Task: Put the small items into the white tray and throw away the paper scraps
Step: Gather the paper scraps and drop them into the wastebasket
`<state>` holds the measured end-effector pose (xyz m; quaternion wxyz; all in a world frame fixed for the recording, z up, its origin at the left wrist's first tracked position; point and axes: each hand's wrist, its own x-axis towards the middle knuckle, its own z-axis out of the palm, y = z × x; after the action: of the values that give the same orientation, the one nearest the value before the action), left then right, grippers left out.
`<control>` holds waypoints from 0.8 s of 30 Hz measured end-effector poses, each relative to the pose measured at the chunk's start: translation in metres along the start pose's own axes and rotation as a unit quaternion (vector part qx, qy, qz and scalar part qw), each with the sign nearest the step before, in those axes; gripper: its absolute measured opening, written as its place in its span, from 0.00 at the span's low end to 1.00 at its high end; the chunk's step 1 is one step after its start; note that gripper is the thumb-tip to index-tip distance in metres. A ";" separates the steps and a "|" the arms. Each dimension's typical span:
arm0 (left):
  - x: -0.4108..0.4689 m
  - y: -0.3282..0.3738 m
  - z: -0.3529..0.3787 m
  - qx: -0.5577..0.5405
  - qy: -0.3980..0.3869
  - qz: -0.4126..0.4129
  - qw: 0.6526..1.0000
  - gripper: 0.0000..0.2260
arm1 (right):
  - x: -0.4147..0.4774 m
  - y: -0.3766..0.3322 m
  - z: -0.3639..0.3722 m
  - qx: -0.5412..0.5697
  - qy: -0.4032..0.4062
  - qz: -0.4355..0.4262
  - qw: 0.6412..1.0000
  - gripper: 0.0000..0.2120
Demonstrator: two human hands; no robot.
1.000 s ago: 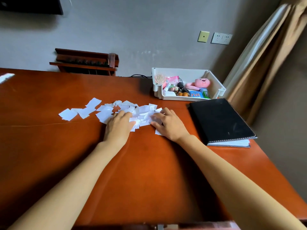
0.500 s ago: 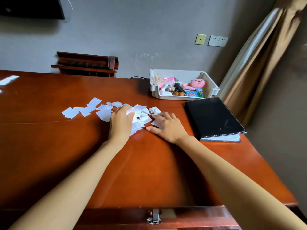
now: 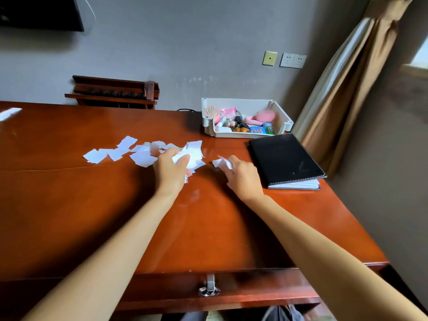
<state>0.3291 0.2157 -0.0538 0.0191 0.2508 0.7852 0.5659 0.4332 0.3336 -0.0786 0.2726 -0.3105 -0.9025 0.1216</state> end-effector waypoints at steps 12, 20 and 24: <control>-0.039 0.068 0.037 -0.087 -0.091 0.013 0.992 0.02 | -0.012 0.037 -0.085 0.213 0.138 0.162 0.954 0.11; -0.128 0.135 0.119 -0.180 -0.212 0.067 0.958 0.08 | -0.094 0.119 -0.168 0.209 0.263 0.254 0.907 0.16; -0.204 0.149 0.176 -0.200 -0.327 0.054 0.922 0.08 | -0.164 0.174 -0.190 0.176 0.280 0.318 0.889 0.11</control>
<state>0.6182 0.3205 -0.0344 0.2937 0.4552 0.5909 0.5978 0.7349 0.3752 -0.0586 0.5106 -0.5492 -0.6056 0.2663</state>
